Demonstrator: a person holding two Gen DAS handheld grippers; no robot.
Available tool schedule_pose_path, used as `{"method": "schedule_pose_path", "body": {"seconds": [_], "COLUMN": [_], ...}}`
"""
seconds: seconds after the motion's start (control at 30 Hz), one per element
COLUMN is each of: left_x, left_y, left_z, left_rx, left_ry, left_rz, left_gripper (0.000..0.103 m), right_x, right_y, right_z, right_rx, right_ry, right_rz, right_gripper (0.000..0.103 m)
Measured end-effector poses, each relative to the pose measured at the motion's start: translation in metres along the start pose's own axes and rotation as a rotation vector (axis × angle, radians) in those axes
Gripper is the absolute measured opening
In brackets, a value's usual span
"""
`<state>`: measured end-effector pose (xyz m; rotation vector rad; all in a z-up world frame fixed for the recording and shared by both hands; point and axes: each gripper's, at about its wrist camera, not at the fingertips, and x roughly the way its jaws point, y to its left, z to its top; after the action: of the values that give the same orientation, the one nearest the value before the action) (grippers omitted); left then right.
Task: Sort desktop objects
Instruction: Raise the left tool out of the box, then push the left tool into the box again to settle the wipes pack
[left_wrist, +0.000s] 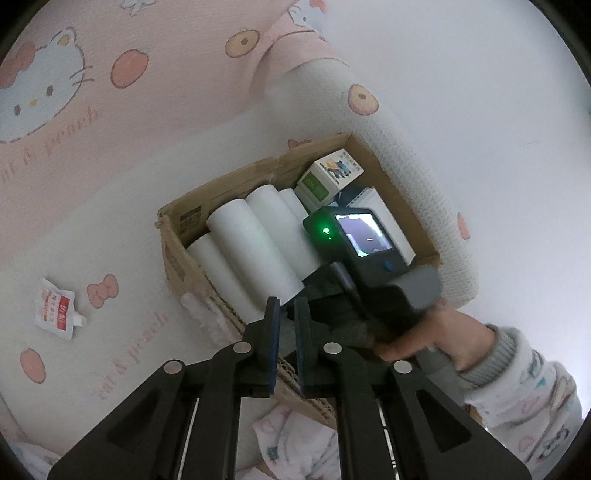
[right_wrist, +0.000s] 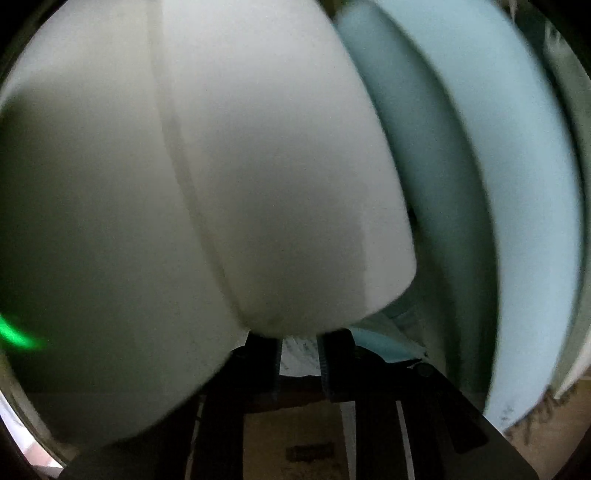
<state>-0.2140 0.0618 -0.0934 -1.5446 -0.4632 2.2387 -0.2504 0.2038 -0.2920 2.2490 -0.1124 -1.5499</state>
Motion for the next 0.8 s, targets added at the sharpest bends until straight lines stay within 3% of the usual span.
{"method": "schedule_pose_path", "body": {"seconds": [0.07, 0.13, 0.27, 0.4, 0.53, 0.63, 0.77, 0.8], "left_x": [0.004, 0.009, 0.020, 0.043, 0.087, 0.134, 0.183, 0.192], "left_y": [-0.006, -0.013, -0.033, -0.055, -0.073, -0.078, -0.079, -0.079], "left_z": [0.002, 0.005, 0.010, 0.012, 0.010, 0.005, -0.001, -0.002], "left_rx": [0.010, 0.018, 0.048, 0.089, 0.106, 0.070, 0.010, 0.007], "left_ry": [0.010, 0.024, 0.038, 0.093, 0.210, 0.330, 0.443, 0.455], "left_rz": [0.011, 0.029, 0.041, 0.049, 0.050, 0.006, 0.001, 0.015], "left_gripper": [0.027, 0.031, 0.031, 0.031, 0.007, 0.000, 0.000, 0.000], "right_x": [-0.012, -0.032, -0.068, -0.097, -0.126, -0.153, -0.165, -0.166], "right_y": [0.009, 0.014, 0.007, -0.020, -0.053, -0.070, -0.080, -0.098], "right_z": [-0.008, -0.021, -0.042, -0.058, -0.074, -0.070, -0.073, -0.082], "right_rx": [-0.038, -0.072, -0.102, -0.036, 0.032, 0.073, 0.103, 0.105], "right_ry": [-0.034, -0.070, -0.140, -0.236, -0.328, -0.402, -0.461, -0.470], "right_rz": [-0.006, 0.057, 0.088, 0.051, 0.072, 0.111, 0.160, 0.169], "right_gripper": [0.015, 0.015, 0.015, 0.015, 0.015, 0.015, 0.015, 0.015]}}
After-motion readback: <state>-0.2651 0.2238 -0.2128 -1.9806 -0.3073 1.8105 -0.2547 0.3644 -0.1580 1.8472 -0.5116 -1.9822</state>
